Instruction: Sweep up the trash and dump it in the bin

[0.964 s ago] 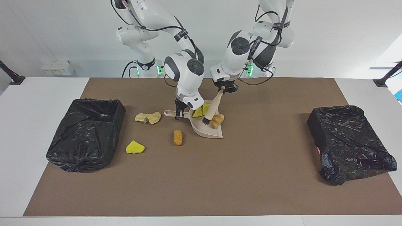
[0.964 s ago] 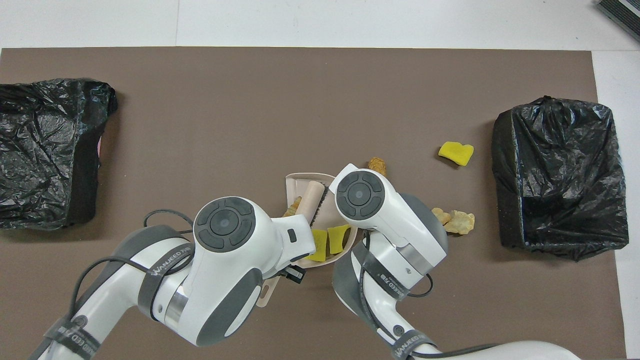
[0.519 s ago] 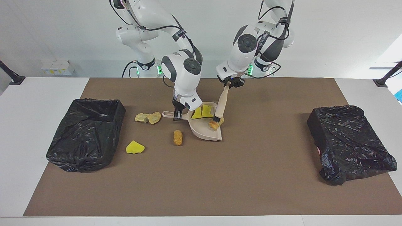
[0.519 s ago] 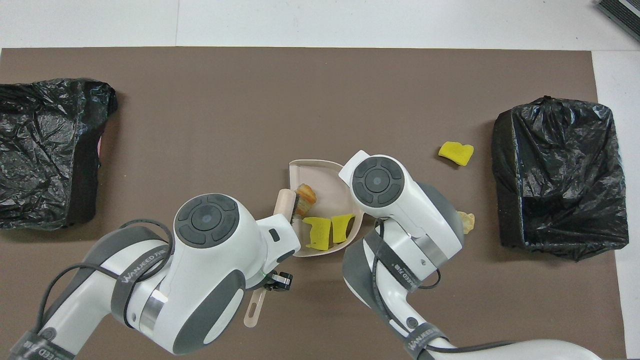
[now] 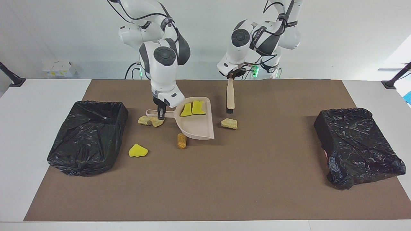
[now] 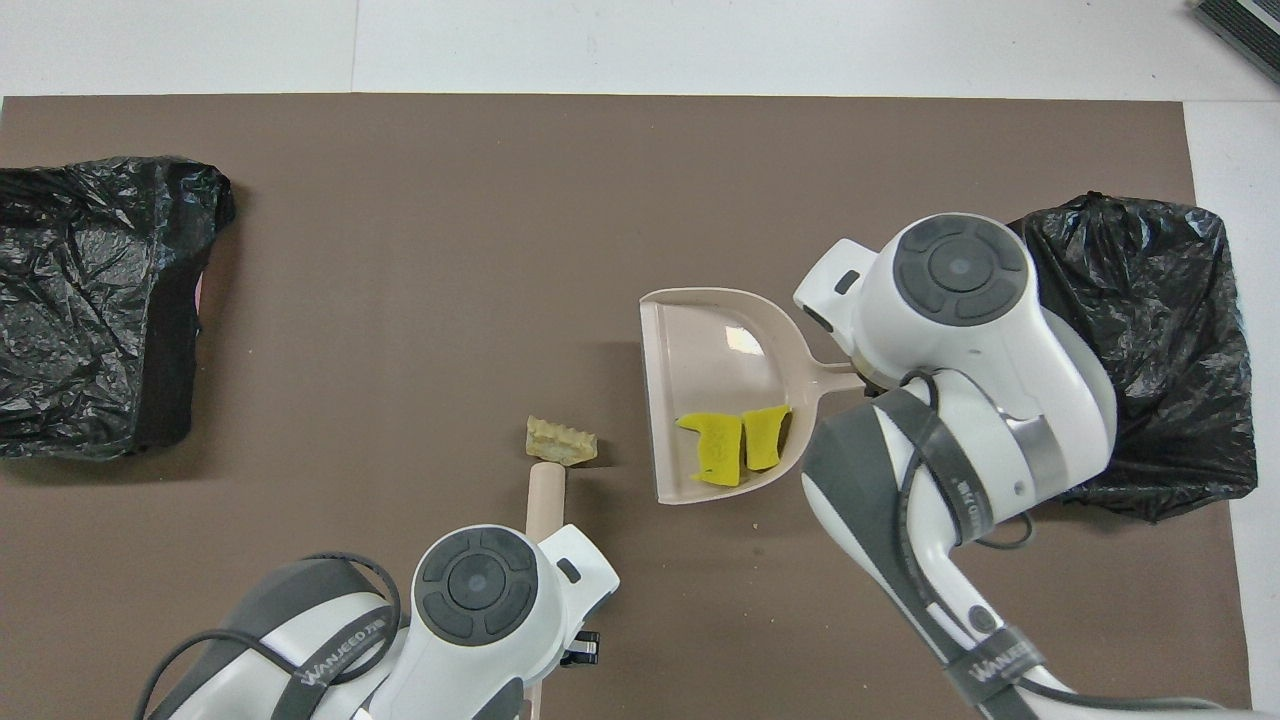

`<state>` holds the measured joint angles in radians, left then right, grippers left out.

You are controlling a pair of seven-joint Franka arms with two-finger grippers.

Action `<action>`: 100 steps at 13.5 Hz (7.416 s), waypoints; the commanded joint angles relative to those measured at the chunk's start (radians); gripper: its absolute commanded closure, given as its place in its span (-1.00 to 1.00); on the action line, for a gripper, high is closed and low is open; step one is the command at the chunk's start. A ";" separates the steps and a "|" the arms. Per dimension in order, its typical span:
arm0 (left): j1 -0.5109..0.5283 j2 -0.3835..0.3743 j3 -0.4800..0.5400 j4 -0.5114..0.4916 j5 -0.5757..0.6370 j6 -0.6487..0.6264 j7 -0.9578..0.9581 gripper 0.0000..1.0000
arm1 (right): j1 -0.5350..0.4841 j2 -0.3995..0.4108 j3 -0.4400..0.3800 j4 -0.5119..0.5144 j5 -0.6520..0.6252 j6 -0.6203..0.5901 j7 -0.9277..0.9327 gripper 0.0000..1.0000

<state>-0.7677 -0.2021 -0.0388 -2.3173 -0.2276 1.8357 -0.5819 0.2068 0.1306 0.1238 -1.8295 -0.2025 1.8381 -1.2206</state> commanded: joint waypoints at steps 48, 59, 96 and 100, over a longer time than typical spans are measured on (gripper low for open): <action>-0.099 0.015 -0.050 0.006 -0.085 0.139 -0.263 1.00 | 0.112 0.044 0.010 -0.099 -0.078 0.158 0.210 1.00; -0.271 0.004 -0.058 -0.159 -0.087 0.353 -0.444 1.00 | -0.176 -0.063 -0.001 0.029 -0.080 -0.049 -0.333 1.00; 0.392 0.095 -0.026 0.421 0.122 -0.105 0.181 -1.00 | -0.569 -0.195 -0.001 -0.113 -0.726 0.182 -0.138 1.00; 0.429 0.082 0.037 0.478 0.139 -0.159 0.212 -1.00 | -0.538 -0.172 -0.001 -0.074 -0.765 0.187 -0.270 1.00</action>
<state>-0.3500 -0.1212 -0.0300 -1.8735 -0.1057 1.7117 -0.3854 -0.3305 -0.0560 0.1214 -1.9321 -0.9277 2.0140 -1.4362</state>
